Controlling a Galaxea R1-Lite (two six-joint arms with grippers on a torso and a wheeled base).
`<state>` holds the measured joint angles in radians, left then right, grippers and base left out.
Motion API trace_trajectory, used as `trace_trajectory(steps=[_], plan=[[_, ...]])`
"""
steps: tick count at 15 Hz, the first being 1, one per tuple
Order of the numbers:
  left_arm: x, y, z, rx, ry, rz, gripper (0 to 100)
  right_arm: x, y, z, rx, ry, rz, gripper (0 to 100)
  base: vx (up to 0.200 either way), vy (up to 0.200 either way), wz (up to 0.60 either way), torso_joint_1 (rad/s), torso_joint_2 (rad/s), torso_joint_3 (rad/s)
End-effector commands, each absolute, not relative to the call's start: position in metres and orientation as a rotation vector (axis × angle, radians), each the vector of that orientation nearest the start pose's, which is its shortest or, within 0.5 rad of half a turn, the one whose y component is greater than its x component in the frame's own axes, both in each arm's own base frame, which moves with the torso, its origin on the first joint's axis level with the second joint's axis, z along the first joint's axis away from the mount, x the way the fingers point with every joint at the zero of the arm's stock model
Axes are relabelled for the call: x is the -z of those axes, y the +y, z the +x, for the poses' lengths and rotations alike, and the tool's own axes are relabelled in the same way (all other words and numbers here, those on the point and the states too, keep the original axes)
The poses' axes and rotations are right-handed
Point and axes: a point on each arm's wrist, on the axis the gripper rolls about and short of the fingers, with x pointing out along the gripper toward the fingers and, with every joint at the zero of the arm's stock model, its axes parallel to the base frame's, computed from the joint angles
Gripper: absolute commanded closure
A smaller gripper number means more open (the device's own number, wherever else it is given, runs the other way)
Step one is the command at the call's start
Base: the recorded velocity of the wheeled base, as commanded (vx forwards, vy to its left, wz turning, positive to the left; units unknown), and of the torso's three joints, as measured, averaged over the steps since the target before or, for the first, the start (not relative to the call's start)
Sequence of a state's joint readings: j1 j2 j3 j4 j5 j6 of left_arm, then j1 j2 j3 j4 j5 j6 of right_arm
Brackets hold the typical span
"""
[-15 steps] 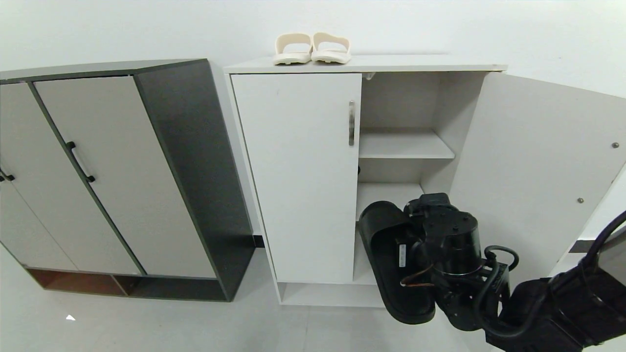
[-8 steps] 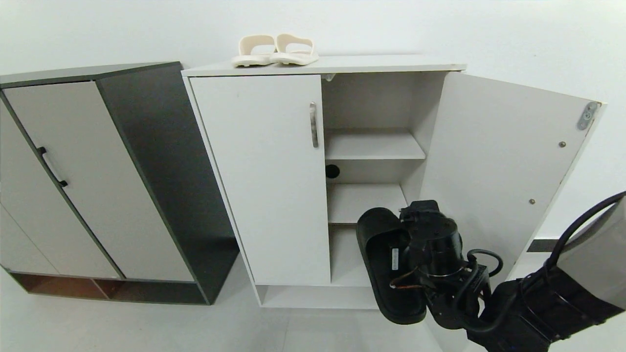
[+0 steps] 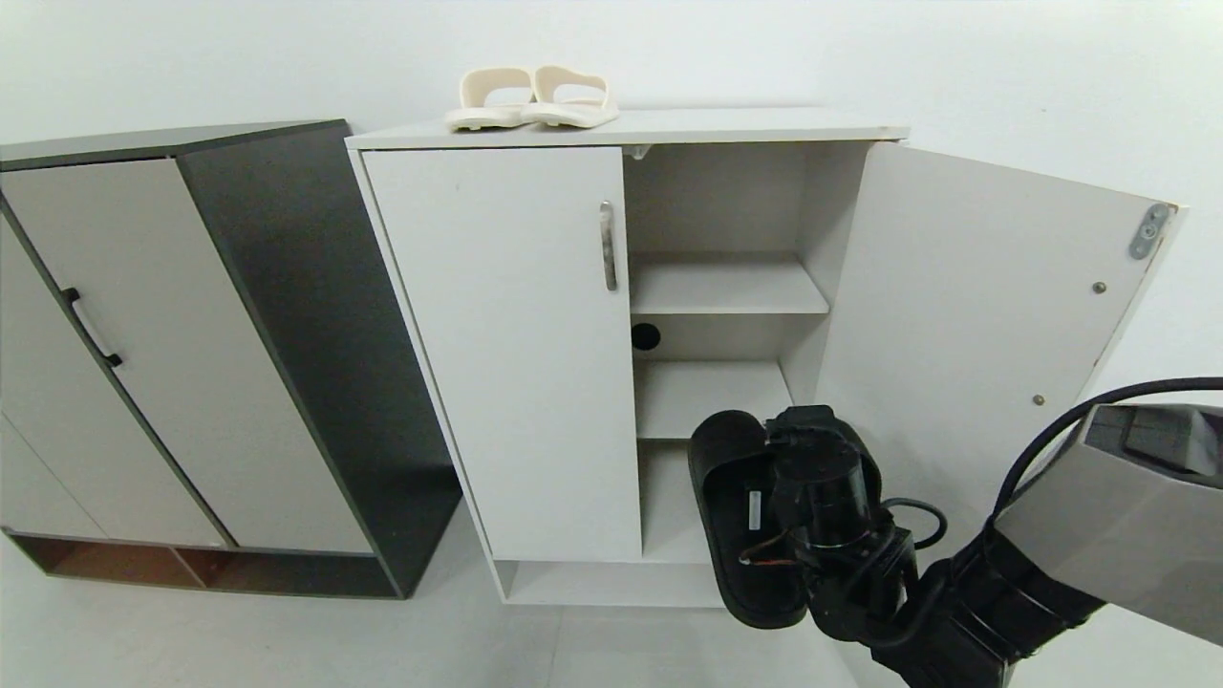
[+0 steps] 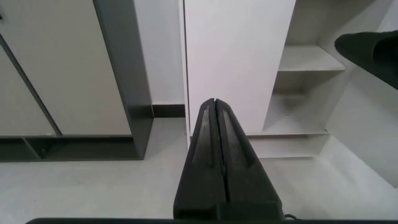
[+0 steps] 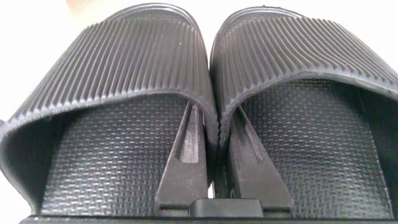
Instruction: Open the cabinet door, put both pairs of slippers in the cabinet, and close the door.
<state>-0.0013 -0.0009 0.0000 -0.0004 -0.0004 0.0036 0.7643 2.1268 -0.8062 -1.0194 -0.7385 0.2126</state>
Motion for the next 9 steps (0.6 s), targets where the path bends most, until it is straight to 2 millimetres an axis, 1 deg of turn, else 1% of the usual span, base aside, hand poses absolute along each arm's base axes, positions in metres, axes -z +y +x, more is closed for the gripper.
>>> trace_trajectory(steps=[1, 4, 9], plan=[[-0.076, 0.0, -0.023, 0.002, 0.0, 0.003, 100, -0.061, 0.248, 0.278, -0.006, 0.235, -0.012, 100, 0.0, 0.0, 0.0, 0.0, 0.0, 0.0], [-0.076, 0.0, -0.023, 0.003, 0.002, 0.003, 100, -0.051, 0.253, 0.283, -0.009, 0.243, -0.015, 100, 0.0, 0.0, 0.0, 0.001, 0.0, -0.028], [-0.076, 0.0, -0.023, 0.003, 0.002, 0.002, 100, -0.044, 0.257, 0.287, -0.009, 0.245, -0.014, 100, 0.0, 0.0, 0.0, 0.001, 0.0, -0.173]])
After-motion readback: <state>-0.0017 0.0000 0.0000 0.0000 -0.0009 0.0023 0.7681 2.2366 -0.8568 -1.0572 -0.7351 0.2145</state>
